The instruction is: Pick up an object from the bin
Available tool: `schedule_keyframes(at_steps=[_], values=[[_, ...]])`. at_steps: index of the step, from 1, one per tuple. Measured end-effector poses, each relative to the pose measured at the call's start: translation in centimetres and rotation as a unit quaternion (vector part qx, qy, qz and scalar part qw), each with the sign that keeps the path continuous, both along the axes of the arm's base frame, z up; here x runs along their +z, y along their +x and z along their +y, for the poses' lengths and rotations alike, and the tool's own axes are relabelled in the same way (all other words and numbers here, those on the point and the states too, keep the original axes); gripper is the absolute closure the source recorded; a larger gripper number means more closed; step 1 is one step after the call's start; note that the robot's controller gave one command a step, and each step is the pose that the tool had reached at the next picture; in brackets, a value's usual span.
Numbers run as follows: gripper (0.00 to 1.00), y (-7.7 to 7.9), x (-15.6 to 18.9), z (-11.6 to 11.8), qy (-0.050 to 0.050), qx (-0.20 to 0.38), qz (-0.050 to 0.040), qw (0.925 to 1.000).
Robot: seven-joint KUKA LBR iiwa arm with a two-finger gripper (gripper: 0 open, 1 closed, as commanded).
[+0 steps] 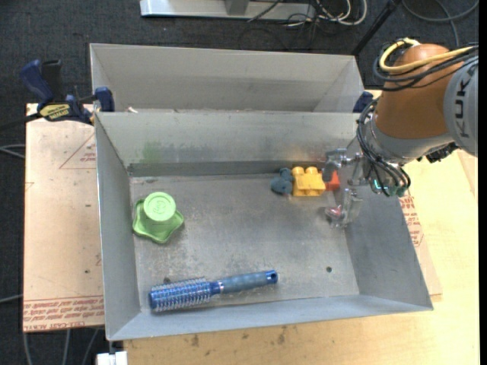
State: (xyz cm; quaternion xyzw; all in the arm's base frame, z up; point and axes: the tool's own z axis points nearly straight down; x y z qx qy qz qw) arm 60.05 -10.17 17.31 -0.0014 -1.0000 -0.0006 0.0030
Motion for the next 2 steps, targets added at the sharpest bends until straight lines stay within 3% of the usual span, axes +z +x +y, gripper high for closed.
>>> schedule_keyframes(at_steps=[1,2], values=[[0.0,-1.1,-10.8,-4.0,0.0,-0.009,-0.0004,1.0],[0.0,-0.8,-7.2,-5.3,-0.001,-0.035,-0.0061,0.9994]])
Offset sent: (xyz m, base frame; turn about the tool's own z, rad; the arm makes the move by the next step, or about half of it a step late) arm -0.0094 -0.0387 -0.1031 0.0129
